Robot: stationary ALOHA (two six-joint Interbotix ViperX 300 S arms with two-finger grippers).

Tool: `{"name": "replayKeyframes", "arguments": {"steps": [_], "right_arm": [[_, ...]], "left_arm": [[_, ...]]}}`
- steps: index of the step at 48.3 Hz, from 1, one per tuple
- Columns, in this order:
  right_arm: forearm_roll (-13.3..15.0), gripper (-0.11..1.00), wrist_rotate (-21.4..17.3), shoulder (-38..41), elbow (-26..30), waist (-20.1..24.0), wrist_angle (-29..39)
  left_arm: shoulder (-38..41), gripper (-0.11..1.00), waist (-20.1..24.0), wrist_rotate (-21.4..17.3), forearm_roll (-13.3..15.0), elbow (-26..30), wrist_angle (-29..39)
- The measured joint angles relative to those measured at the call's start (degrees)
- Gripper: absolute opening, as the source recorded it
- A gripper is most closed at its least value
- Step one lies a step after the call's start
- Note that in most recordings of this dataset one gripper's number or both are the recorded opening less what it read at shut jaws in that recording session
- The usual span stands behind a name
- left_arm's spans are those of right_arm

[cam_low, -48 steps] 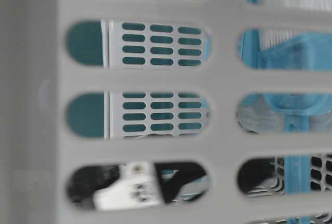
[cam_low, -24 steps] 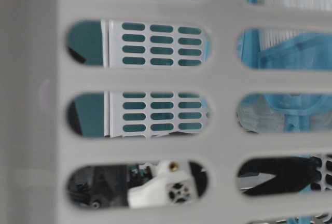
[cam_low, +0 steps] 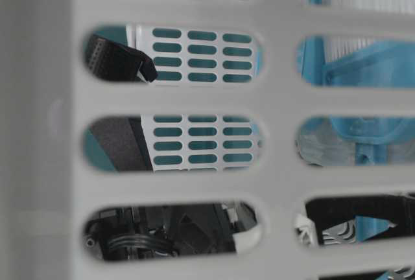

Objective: Pick up the hand brush from the shopping basket with the left arm.
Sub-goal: 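Close the left gripper on the hand brush handle, then lift the hand brush upward out of the basket with the left gripper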

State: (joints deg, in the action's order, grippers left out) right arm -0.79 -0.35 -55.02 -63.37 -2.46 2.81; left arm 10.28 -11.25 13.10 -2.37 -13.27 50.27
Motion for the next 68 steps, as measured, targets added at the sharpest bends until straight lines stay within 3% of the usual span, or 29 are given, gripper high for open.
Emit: {"name": "replayKeyframes", "arguments": {"steps": [6, 10, 17, 49, 68], "right_arm": [[0.0, 0.72, -0.1, 0.0, 0.0, 0.0, -0.1], [0.0, 0.72, -0.1, 0.0, -0.1, 0.0, 0.0], [0.0, 0.72, -0.2, 0.0, -0.2, 0.0, -0.1], [-0.2, 0.72, -0.4, 0.0, -1.1, 0.0, -0.1], [-0.3, 0.72, -2.8, -0.5, -1.8, 0.0, -0.2]], "left_arm": [[0.0, 0.80, 0.0, 0.0, 0.1, 0.0, 0.0], [0.0, 0.71, 0.1, 0.0, 0.1, 0.1, 0.0], [0.0, 0.29, -0.3, -0.7, 0.0, 0.4, 0.4], [-0.4, 0.29, -0.4, -1.1, 0.1, 0.4, -0.4], [-11.7, 0.29, -1.1, -1.5, 0.0, 2.3, -0.4]]}}
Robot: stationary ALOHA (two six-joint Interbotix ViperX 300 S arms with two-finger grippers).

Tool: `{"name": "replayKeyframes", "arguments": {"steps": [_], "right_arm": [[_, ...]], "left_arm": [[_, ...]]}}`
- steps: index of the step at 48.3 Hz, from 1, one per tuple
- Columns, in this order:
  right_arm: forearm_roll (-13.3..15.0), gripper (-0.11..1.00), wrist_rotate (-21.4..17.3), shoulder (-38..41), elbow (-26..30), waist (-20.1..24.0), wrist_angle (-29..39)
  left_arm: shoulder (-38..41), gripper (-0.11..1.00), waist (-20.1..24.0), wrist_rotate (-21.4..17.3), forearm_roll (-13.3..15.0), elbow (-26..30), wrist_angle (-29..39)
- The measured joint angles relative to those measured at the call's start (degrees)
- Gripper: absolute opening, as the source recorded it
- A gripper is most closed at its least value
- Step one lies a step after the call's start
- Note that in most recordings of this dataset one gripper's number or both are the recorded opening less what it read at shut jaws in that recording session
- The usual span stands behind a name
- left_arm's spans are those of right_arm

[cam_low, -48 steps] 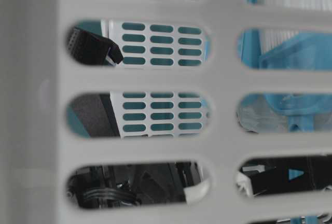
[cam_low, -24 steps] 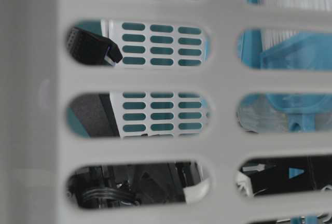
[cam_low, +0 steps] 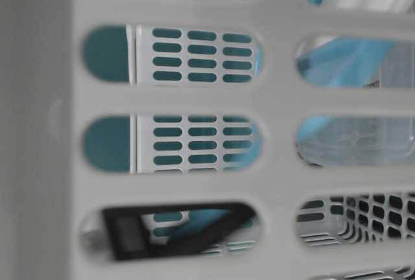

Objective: Pick up the hand brush from the shopping basket with the left arm.
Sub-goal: 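Lift the hand brush upward out of the basket with the left gripper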

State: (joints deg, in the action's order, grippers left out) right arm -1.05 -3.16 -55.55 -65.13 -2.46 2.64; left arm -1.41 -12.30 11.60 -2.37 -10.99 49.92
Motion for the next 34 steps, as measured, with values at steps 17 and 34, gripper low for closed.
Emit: {"name": "replayKeyframes", "arguments": {"steps": [17, 34], "right_arm": [[-0.1, 0.72, 0.0, -1.8, -0.5, 0.0, -0.1], [-0.1, 0.72, -0.1, -2.4, -1.1, 0.0, -0.1]], "left_arm": [[-6.4, 0.29, 0.5, -5.5, 0.0, 7.8, 0.4], [-6.5, 0.29, 2.0, -8.1, -0.1, 14.4, 1.1]]}}
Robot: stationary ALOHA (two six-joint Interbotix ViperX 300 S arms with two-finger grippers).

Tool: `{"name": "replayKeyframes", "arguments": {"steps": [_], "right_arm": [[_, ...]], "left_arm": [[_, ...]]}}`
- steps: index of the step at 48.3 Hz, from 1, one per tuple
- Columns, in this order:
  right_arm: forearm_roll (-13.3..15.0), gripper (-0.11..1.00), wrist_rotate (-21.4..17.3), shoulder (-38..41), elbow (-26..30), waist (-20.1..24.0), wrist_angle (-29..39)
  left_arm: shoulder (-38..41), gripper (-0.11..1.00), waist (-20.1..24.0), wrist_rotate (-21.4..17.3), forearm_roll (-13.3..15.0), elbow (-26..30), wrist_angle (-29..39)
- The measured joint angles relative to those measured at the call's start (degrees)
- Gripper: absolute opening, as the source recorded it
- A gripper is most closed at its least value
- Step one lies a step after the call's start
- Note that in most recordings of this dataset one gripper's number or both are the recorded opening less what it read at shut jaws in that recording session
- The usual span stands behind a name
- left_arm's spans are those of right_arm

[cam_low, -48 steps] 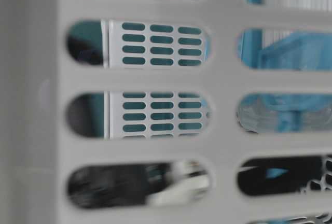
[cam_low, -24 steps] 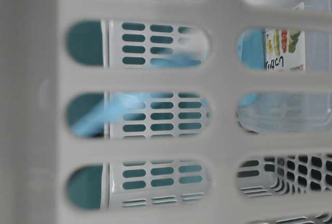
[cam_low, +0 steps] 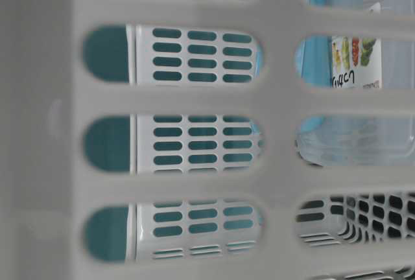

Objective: Pick up the hand brush from the shopping basket with the left arm.
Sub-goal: 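Lift the hand brush upward out of the basket with the left gripper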

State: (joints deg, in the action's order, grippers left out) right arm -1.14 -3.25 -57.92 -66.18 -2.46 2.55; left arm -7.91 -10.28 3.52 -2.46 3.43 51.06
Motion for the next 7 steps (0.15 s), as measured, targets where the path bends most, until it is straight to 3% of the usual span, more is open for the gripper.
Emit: {"name": "replayKeyframes", "arguments": {"steps": [7], "right_arm": [[0.0, 0.72, 0.0, -0.7, 0.0, 0.0, 0.0]], "left_arm": [[-1.0, 0.29, 0.8, 0.1, 0.1, 0.3, -0.1]]}}
